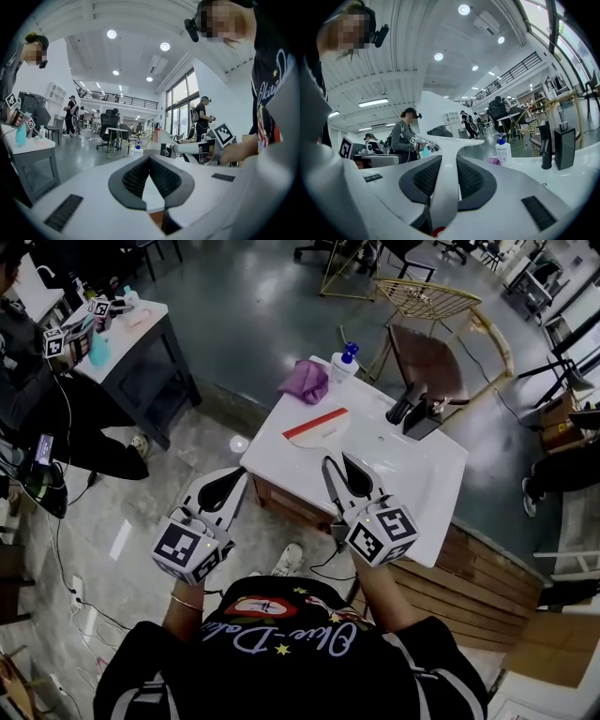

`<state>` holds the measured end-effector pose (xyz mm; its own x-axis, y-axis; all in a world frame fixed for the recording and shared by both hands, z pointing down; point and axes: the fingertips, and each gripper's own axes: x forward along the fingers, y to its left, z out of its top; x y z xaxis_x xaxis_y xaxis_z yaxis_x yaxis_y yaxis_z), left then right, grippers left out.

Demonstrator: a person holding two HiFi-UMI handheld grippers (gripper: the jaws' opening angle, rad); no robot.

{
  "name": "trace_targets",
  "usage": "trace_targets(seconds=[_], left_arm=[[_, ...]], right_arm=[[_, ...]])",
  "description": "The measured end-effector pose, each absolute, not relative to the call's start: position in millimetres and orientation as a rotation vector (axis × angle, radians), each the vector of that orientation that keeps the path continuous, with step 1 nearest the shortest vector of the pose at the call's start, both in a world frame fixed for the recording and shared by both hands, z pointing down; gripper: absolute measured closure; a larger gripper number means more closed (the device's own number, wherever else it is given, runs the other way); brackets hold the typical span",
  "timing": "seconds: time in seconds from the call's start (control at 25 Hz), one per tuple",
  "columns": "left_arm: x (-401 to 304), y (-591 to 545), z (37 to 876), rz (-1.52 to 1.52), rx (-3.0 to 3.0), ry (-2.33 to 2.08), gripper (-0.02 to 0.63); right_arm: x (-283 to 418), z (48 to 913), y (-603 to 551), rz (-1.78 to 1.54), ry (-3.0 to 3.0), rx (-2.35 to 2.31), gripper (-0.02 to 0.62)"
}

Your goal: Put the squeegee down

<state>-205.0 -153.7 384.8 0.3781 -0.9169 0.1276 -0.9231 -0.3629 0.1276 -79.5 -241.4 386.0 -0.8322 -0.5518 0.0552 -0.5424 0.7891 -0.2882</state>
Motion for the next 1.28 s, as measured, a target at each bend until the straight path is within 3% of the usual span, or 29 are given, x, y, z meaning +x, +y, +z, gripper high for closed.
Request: trace_targets(seconds=[1.28], left_arm=[[-203.1, -192.5, 387.1, 0.065, 2.436, -1.711, 0.611]], right_arm=[[-81.6, 387.3, -280.7, -0.45, 2.958, -0.834, 0.486]])
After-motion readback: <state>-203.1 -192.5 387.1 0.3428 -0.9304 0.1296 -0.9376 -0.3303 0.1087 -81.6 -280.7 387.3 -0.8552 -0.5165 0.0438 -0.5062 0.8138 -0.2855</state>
